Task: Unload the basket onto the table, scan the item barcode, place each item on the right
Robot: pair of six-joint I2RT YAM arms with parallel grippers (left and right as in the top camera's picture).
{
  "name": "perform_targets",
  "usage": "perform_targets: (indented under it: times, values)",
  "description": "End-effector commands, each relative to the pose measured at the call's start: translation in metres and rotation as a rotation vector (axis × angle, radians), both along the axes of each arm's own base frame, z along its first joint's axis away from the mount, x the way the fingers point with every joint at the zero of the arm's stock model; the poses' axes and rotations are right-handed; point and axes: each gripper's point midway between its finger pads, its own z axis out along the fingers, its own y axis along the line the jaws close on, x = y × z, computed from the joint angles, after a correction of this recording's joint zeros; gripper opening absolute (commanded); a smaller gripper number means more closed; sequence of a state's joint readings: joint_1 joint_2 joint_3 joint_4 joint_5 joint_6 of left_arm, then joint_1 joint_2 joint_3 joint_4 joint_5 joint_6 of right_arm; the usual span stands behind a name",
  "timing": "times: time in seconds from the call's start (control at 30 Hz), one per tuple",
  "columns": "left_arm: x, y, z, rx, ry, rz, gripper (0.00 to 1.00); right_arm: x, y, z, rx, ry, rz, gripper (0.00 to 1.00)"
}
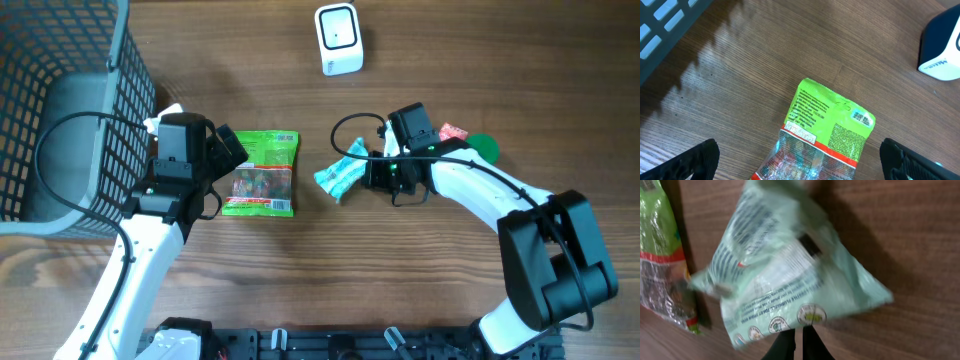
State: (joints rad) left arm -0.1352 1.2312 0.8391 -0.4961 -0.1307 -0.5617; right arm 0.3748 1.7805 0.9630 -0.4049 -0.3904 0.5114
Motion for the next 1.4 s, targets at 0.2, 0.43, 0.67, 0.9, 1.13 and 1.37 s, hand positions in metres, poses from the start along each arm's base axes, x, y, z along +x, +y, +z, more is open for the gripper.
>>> perform_targets:
  times: [0.2,0.43,0.67,0.9,1.13,1.37]
  values:
    - [0.002,0.003,0.005,0.012,-0.014,0.002,1.0,0.022,-0.003,0.062,0.02,-0.15,0.093,0.06]
    - [0.002,0.003,0.005,0.013,-0.014,0.002,1.0,0.007,0.032,0.106,0.317,-0.181,0.276,0.04]
    - [0.002,0.003,0.005,0.013,-0.014,0.003,1.0,0.012,0.055,0.029,0.462,-0.092,0.308,0.04]
    - [0.002,0.003,0.005,0.013,-0.014,0.002,1.0,0.009,0.046,-0.054,0.382,0.103,0.161,0.04]
    - [0.002,0.003,0.005,0.013,-0.014,0.003,1.0,0.025,0.064,0.05,0.531,-0.102,0.257,0.05]
    - [0.002,0.003,0.005,0.013,-0.014,0.002,1.0,-0.008,0.083,0.044,0.505,-0.057,0.315,0.04]
